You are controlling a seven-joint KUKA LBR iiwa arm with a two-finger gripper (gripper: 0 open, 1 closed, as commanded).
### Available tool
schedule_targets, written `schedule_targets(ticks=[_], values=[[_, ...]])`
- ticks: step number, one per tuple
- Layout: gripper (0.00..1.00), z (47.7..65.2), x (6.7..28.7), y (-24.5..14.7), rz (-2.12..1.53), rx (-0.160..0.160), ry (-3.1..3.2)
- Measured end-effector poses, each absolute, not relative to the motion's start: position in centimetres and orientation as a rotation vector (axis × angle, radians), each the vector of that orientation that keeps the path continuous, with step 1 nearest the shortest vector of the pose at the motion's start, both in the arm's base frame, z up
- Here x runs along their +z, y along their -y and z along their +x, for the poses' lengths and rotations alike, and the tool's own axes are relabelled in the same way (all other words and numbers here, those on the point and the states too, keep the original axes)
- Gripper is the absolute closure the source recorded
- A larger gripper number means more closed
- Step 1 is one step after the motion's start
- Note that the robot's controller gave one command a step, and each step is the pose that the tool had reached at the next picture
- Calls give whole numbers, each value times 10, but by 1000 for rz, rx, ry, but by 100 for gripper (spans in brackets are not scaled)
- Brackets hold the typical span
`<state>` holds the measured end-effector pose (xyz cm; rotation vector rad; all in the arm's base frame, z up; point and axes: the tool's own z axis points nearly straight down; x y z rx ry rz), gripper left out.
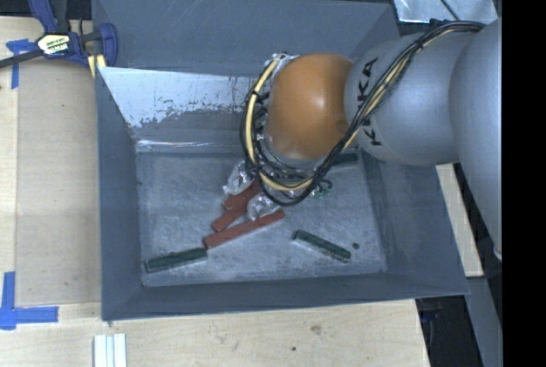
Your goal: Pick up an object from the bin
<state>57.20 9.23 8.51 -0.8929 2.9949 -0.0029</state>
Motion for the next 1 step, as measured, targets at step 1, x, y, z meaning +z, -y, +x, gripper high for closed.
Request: schedule_targets(ticks=[1], values=[[100,572,85,-92,-893,-3,-2995]])
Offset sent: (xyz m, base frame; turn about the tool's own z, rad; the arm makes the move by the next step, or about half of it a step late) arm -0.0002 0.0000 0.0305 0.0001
